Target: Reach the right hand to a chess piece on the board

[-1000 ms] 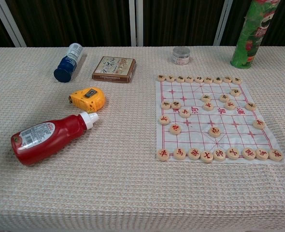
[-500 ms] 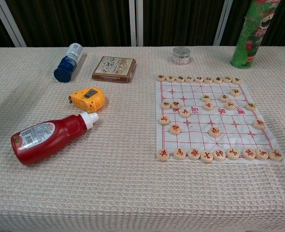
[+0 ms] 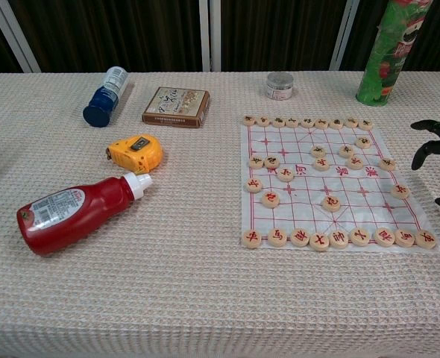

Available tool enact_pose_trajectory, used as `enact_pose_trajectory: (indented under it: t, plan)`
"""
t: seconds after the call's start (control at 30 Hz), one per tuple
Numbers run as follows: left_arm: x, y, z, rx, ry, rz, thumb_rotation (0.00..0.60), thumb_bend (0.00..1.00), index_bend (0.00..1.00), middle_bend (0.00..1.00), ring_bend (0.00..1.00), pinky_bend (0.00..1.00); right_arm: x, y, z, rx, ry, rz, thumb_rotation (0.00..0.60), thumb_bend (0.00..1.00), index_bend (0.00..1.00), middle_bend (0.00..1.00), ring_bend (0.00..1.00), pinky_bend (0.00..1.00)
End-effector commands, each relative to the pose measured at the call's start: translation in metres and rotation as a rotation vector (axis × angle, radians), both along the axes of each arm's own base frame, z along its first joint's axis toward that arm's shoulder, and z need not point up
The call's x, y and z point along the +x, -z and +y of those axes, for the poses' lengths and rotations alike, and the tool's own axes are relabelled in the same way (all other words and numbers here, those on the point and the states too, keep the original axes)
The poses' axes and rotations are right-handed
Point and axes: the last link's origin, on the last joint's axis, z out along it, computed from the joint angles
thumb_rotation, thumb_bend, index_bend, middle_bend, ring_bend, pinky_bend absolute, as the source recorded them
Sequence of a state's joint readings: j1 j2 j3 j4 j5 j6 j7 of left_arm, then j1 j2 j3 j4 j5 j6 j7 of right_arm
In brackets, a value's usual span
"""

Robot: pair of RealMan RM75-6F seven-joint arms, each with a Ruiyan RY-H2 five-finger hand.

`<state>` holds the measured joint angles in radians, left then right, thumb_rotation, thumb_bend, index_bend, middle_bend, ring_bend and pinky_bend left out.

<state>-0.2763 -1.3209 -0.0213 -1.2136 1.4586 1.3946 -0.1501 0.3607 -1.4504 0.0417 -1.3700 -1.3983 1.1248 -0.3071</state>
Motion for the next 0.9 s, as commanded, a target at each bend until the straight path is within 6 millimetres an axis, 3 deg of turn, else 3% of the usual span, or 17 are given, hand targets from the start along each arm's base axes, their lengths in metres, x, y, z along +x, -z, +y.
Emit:
enact_pose_trajectory:
  t: [0.03,0.5,0.9]
  plan:
    - [-0.005,0.003,-0.009,-0.007,-0.005,-0.008,0.6,0.15,0.16,0.16,0.13,0.19,0.003,0.007,-0.004,0.004,-0.011,0.009,0.6,0.29,0.36,0.0,0.0,0.0]
    - [-0.011,0.004,-0.02,-0.026,0.007,-0.036,0.6,0.16,0.16,0.16,0.13,0.19,0.012,0.035,-0.016,0.031,-0.006,0.01,0.6,0.33,0.41,0.0,0.0,0.0]
    - [-0.01,0.006,-0.019,-0.039,0.0,-0.04,0.6,0.16,0.16,0.16,0.13,0.19,0.011,0.033,-0.018,-0.005,-0.015,-0.004,0.6,0.33,0.55,0.0,0.0,0.0]
